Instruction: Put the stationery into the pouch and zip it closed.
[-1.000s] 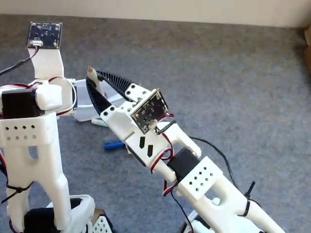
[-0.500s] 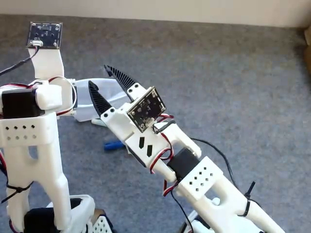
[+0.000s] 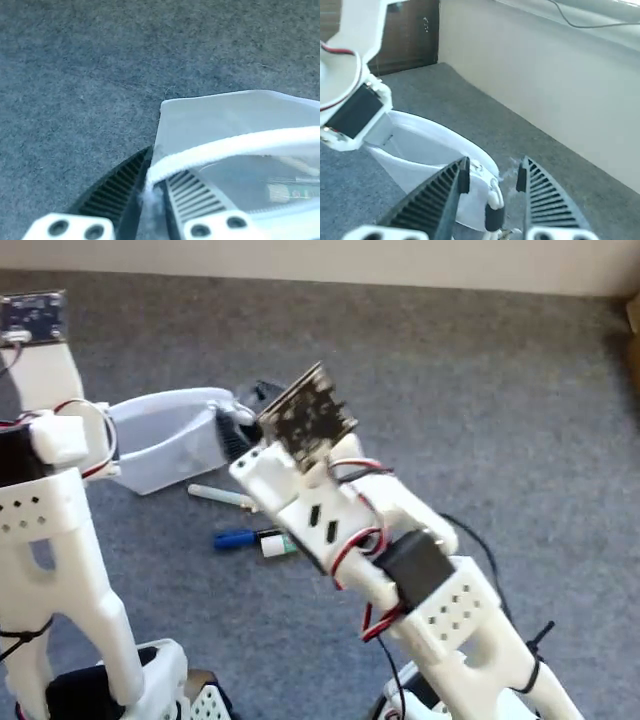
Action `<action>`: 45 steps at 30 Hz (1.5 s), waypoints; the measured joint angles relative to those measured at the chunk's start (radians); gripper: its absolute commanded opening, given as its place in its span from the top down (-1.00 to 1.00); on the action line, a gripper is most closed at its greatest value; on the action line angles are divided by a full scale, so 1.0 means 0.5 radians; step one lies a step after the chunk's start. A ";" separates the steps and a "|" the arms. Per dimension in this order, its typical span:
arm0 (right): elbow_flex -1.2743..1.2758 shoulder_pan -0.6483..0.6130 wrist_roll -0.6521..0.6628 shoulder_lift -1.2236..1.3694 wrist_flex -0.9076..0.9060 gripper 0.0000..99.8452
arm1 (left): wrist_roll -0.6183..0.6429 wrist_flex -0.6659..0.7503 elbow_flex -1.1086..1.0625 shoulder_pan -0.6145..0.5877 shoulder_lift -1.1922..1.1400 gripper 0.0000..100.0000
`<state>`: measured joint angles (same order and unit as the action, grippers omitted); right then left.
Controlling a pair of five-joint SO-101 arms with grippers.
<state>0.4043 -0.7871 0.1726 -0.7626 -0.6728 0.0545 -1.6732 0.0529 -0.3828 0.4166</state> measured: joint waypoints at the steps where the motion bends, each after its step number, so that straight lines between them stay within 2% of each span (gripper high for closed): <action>1: -0.058 0.028 0.000 0.000 -0.077 0.69 | 0.000 0.000 0.000 -0.028 0.000 0.99; 9: -0.546 0.242 -0.009 0.218 -0.559 0.69 | 0.000 -0.018 0.000 -0.126 0.000 0.99; 14: -0.856 0.387 -0.196 0.531 -0.779 0.69 | 0.000 -0.043 0.000 -0.126 0.000 0.99; 19: -1.089 0.411 -0.221 0.798 -1.077 0.69 | 0.000 -0.043 0.000 -0.126 0.000 0.99; 26: -1.132 0.420 -0.227 0.872 -1.378 0.69 | -0.003 -0.043 -0.080 -0.126 0.028 0.99; 30: -0.979 0.482 -0.227 0.872 -1.412 0.69 | -0.003 -0.037 -0.092 -0.126 0.031 0.99; 39: -0.617 0.537 -0.227 0.875 -1.402 0.69 | 0.000 -0.040 -0.092 -0.325 0.028 0.99; 45: -0.282 0.488 -0.175 0.976 -1.102 0.69 | 0.003 -0.043 -0.098 -0.408 0.064 0.99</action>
<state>0.2631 -0.5432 0.0852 -0.2746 -1.2236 0.0560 -1.6947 0.0038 -0.5869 0.4488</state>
